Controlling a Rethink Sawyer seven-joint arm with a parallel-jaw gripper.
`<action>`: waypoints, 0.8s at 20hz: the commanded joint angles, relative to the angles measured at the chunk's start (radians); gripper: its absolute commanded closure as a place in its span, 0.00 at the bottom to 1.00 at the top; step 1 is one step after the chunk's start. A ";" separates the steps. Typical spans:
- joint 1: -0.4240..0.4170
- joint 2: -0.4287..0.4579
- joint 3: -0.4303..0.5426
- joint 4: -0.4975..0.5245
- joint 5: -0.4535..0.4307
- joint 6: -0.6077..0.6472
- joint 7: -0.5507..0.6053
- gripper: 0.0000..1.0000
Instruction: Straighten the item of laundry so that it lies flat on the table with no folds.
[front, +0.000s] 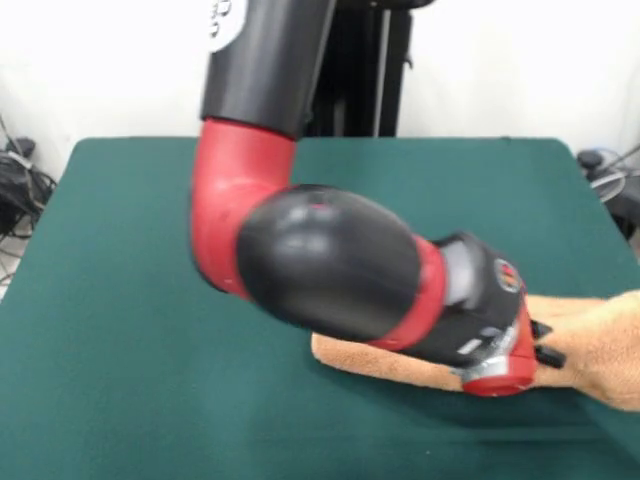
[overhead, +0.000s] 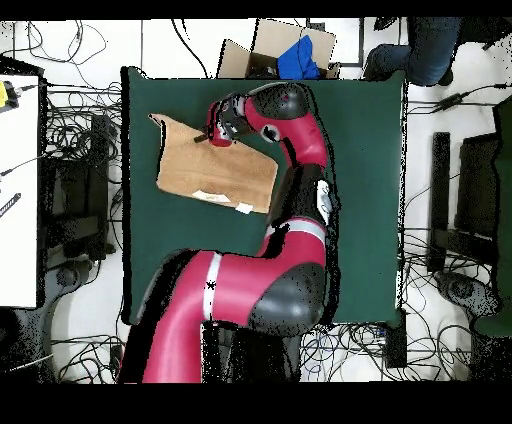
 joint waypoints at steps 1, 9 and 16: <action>-0.117 -0.082 0.289 0.222 0.166 0.191 0.208 1.00; -0.276 -0.168 0.488 0.462 0.473 0.324 0.224 1.00; -0.340 -0.226 0.563 0.525 0.584 0.329 0.295 1.00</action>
